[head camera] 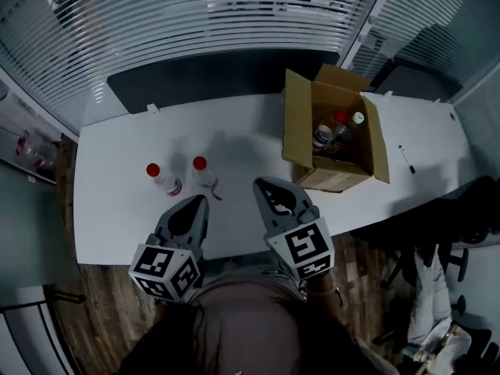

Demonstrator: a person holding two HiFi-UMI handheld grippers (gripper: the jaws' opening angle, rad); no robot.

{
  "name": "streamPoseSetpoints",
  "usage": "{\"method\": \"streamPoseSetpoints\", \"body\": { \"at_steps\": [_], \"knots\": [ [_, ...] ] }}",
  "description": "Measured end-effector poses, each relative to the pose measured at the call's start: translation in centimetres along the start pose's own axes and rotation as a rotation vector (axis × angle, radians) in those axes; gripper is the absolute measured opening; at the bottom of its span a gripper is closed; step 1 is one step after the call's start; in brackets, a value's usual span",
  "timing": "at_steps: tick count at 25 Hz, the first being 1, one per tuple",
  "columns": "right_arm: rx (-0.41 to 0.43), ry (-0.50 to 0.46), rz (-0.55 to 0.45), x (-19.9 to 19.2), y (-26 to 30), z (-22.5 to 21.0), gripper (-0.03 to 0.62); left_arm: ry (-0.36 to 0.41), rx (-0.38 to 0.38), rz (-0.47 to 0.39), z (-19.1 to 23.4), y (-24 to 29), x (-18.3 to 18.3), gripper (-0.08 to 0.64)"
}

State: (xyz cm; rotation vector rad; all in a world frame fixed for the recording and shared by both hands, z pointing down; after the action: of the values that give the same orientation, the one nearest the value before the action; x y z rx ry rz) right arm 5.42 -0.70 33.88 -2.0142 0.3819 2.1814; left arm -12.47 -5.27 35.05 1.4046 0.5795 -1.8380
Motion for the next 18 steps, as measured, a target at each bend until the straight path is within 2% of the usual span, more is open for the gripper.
{"method": "streamPoseSetpoints", "body": {
  "at_steps": [4,8,18],
  "knots": [
    [0.0,0.022,0.0,-0.1,-0.9,-0.7,0.028,0.013,0.016,0.002,-0.8,0.0,-0.4,0.008],
    [0.014,0.082,-0.014,-0.1,-1.9,-1.5,0.028,0.018,0.029,0.01,-1.8,0.3,-0.6,0.008],
    [-0.019,0.176,-0.063,-0.8,-5.2,-4.6,0.028,0.01,-0.001,-0.005,-4.8,2.3,-1.2,0.009]
  ]
}}
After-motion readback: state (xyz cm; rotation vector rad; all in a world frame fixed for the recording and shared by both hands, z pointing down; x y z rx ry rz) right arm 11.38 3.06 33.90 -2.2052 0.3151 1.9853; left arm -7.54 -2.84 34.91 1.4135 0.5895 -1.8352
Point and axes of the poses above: the fingertips, and each gripper's own axes: y forward along the fingers, z to its left, x out of its top, the point moved 8 cm from there along -y, backward along the fingers, and after that the axes turned 14 degrees about -z, right-handed, at the moved point
